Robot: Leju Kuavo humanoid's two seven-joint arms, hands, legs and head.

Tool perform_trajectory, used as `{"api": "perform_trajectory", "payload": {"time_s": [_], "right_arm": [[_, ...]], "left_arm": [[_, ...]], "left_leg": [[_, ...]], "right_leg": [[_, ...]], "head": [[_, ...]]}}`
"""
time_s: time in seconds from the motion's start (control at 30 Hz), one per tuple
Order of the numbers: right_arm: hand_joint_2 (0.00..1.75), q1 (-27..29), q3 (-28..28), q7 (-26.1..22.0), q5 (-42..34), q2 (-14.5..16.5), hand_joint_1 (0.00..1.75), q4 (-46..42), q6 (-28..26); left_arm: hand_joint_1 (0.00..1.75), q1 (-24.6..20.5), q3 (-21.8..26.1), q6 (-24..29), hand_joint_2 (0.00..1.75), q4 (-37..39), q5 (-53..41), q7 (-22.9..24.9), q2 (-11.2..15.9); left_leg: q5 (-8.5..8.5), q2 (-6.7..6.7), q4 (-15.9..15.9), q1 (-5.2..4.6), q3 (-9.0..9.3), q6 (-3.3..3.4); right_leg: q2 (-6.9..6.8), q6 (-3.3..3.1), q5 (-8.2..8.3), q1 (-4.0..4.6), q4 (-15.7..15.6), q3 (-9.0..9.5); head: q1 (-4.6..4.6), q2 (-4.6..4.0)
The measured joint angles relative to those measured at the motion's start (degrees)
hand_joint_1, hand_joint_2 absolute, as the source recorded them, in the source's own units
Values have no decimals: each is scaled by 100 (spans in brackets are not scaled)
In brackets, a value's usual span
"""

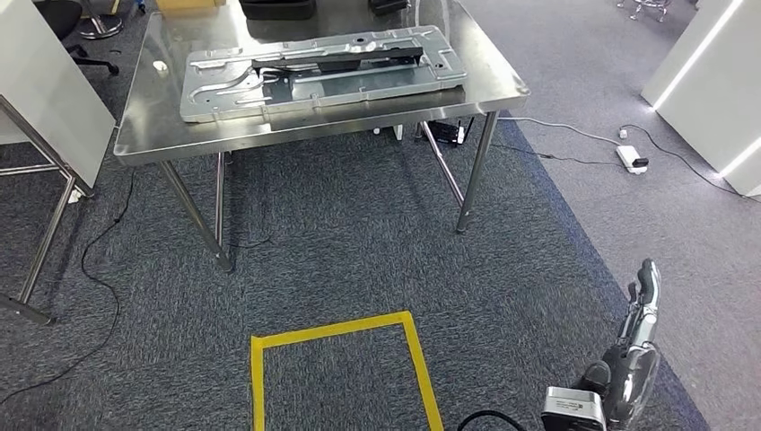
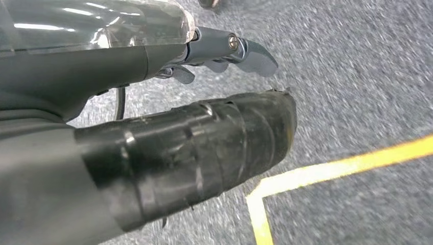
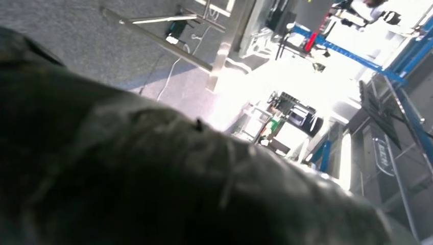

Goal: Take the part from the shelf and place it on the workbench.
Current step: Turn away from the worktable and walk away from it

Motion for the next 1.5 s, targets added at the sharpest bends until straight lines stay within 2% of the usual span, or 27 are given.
{"api": "perform_trajectory", "payload": {"time_s": [0.03, 0.07, 0.17, 0.2, 0.33, 0.37, 0.4, 0.43, 0.5, 0.57, 0.6, 0.63, 0.7, 0.77, 0.8, 0.9, 0.97, 1.03, 1.07, 1.1, 1.13, 1.17, 1.23, 1.3, 1.37, 1.43, 1.5], "right_arm": [[0, 4, -39, -8, -30, 0, 0, 1, 3], [0, 5, -74, -20, -66, 0, 0, 0, 4], [0, 8, -151, -69, -187, 0, 0, -4, 32], [0, 8, -163, -79, -211, 0, 0, -5, 41], [0, 7, -176, -90, -241, 0, 0, -10, 58], [0, 8, -188, -101, -266, 0, 0, -17, 72], [0, 16, -213, -121, -303, 1, 0, -28, 90], [0, 24, -239, -141, -345, 1, 0, -40, 110], [0, 49, -287, -177, -404, 4, 0, -52, 140], [0, 69, -326, -202, -444, 8, 0, -52, 178], [0, 82, -347, -217, -462, 9, 0, -52, 194], [0, 93, -368, -233, -482, 10, 0, -52, 211], [0, 109, -401, -262, -510, 14, 0, -58, 247], [0, 119, -427, -290, -536, 21, 0, -81, 308], [0, 121, -437, -302, -546, 25, 0, -95, 341], [0, 128, -459, -322, -565, 34, 0, -113, 396], [0, 140, -486, -331, -573, 35, 0, -118, 400], [0, 148, -515, -335, -579, 35, 0, -122, 401], [0, 151, -526, -336, -583, 35, 0, -122, 402], [0, 156, -535, -339, -590, 35, 0, -122, 406], [0, 159, -544, -346, -601, 36, 0, -122, 418], [0, 162, -555, -355, -614, 37, 0, -122, 439], [0, 160, -573, -376, -640, 39, 0, -127, 487], [0, 162, -584, -393, -654, 46, 0, -141, 511], [0, 172, -596, -409, -666, 53, 0, -152, 530], [0, 177, -615, -440, -687, 66, 0, -156, 594], [0, 183, -648, -479, -716, 98, 0, -158, 680]], "left_arm": [[0, 1, 1, 0, 0, 0, 1, 1, 1], [0, 1, 2, 0, 0, 0, 1, 1, 1], [0, 5, 7, 0, 0, 0, 2, 1, -2], [0, 6, 8, 0, 0, 0, 2, 1, -3], [0, 5, 9, 0, 0, 0, 2, 1, -7], [0, 5, 9, 0, 0, 0, 2, 1, -10], [0, 6, 13, 1, 0, 0, 3, 2, -10], [0, 10, 16, 2, 0, 0, 5, 4, -11], [0, 21, 25, 3, 0, 0, 8, 7, -7], [0, 31, 30, 2, 0, 0, 10, 8, -9], [0, 32, 31, 2, 0, 0, 11, 8, -10], [0, 31, 34, 2, 0, 0, 13, 8, -10], [0, 24, 45, 3, 0, 0, 15, 8, -7], [0, 14, 59, 4, 0, -2, 17, 6, -1], [0, 11, 67, 4, 0, -3, 17, 4, 1], [0, 12, 88, 4, 0, -4, 16, 1, -4], [0, 12, 102, 4, 0, -4, 19, 2, -11], [0, 12, 113, 4, 0, -4, 28, 3, -11], [0, 12, 116, 4, 0, -4, 32, 4, -10], [0, 12, 119, 4, 0, -4, 34, 3, -10], [0, 12, 120, 4, 0, -4, 35, 3, -10], [0, 12, 121, 4, 0, -4, 35, 3, -10], [0, 12, 122, 4, 0, -4, 35, 2, -16], [0, 10, 122, 4, 0, -4, 35, 1, -27], [0, 7, 122, 4, 0, -4, 35, -1, -32], [0, 6, 123, 4, 0, -4, 35, -3, -29], [0, 8, 125, 4, 0, -4, 35, -9, -26]], "left_leg": [[58, 0, 21, -6, -87, -5], [108, 0, 51, -8, -173, -16], [197, -3, 157, -8, -377, -59], [206, -4, 175, -9, -401, -66], [217, -5, 205, -16, -425, -79], [231, -7, 227, -21, -446, -97], [246, -13, 256, -21, -487, -155], [175, -23, 339, -20, -555, -219], [-246, -41, 769, 1, -738, -331], [-727, -48, 1467, 10, -903, -352], [-779, -48, 1712, 12, -908, -355], [-694, -48, 1783, 14, -826, -352], [-379, -50, 1333, 15, -365, -326], [-336, -59, 504, -6, 218, -278], [-392, -65, 211, -18, 387, -254], [-393, -57, -9, -23, 408, -159], [-290, -30, -37, -2, 331, -58], [-192, -8, -26, -12, 218, 12], [-146, -2, -7, -21, 150, 27], [-104, 2, 18, -30, 78, 30], [-69, 2, 50, -35, 4, 28], [-40, 1, 88, -38, -73, 22], [4, -5, 166, -47, -203, -3], [54, -10, 216, -58, -283, -58], [117, -9, 217, -57, -319, -126], [84, -24, 254, -55, -361, -189], [-253, -50, 623, -41, -515, -255]], "right_leg": [[0, 9, -1, -3, 184, 22], [0, 9, 117, -3, 168, 137], [-1, -22, 501, -2, -623, 793], [-1, -30, 533, -2, -799, 921], [0, -46, 475, 9, -1044, 1085], [2, -59, 413, 22, -1217, 1190], [-2, -114, 403, 26, -1388, 1236], [-8, -174, 409, 31, -1542, 1251], [-26, -291, 571, 20, -1583, 1066], [-33, -309, 686, 26, -1565, 895], [-34, -304, 743, 28, -1547, 802], [-34, -295, 797, 28, -1520, 712], [-30, -265, 890, 26, -1457, 554], [-28, -213, 967, 37, -1400, 441], [-32, -184, 1007, 42, -1387, 409], [-37, -87, 1097, 44, -1387, 369], [-15, -35, 839, 37, -1160, 279], [-3, -6, 291, 18, -500, 78], [-2, 8, 79, 12, -124, -14], [-2, 18, -8, 10, 133, -49], [-2, 19, 29, 10, 195, 9], [-2, 10, 156, 12, 32, 181], [0, -51, 392, 29, -752, 739], [2, -112, 435, 61, -1374, 1109], [2, -148, 435, 85, -1506, 1128], [-9, -216, 510, 49, -1557, 1086], [-26, -293, 602, 9, -1600, 1017]], "head": [[-1, 0], [-1, 0], [-1, 0], [-1, 0], [0, 0], [-3, 0], [-1, 0], [1, 0], [3, 0], [2, 0], [1, 0], [1, 0], [-1, 0], [1, 0], [3, 0], [7, 0], [16, 0], [26, 0], [27, 0], [27, 0], [27, 0], [27, 0], [27, 0], [26, 0], [25, 0], [24, 0], [12, 0]]}}
